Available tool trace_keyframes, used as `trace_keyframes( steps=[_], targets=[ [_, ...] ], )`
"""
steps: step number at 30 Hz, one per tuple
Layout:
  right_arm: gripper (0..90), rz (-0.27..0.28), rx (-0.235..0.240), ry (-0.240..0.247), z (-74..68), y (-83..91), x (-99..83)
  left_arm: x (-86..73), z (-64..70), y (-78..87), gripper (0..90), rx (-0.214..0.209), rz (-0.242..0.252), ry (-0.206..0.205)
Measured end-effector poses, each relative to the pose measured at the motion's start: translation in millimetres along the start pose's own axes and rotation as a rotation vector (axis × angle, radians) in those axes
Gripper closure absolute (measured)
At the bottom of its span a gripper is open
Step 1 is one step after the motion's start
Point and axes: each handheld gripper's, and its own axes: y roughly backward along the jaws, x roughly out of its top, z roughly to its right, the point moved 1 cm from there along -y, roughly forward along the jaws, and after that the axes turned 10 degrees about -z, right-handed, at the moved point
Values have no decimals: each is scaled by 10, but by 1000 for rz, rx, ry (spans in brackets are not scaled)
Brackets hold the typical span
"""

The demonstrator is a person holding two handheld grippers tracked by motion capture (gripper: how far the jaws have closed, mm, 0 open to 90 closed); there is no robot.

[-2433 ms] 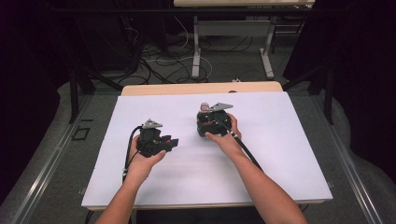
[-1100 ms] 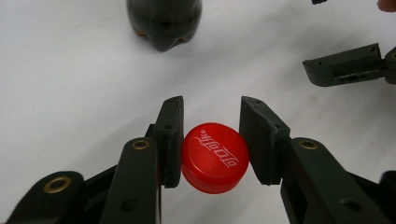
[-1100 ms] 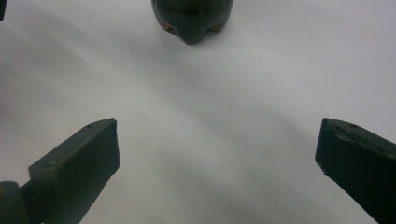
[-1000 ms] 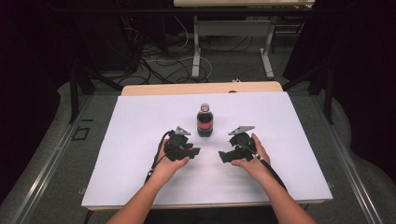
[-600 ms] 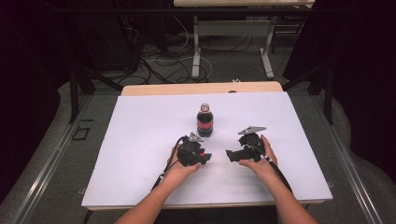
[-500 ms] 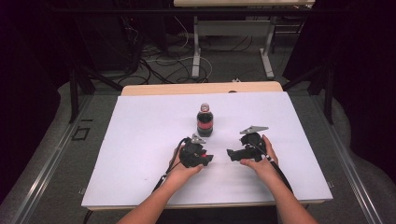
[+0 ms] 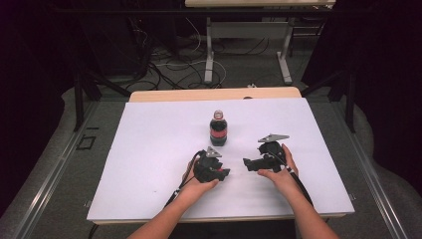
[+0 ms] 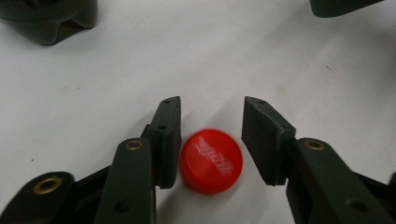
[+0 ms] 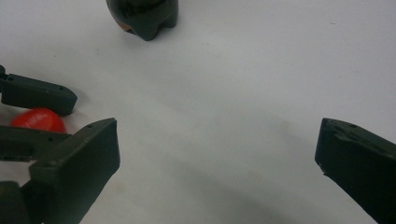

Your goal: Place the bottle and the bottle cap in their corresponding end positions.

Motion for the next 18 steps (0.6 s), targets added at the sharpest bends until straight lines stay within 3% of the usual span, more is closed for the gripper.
trace_keyframes(
  steps=[9,12,14,15,18],
  targets=[
    [0,6,4,-2,10,4,-6,25,-68,130,317,22,25,37],
    [0,1,4,-7,11,5,-9,16,-98,209,272,11,43,78],
    [0,5,6,-11,13,6,-8,12,-148,289,246,22,41,64],
    [0,7,4,-9,22,10,-7,6,-154,323,233,5,45,87],
    [0,7,5,-21,27,23,-6,-7,-215,450,212,4,61,103]
  ],
)
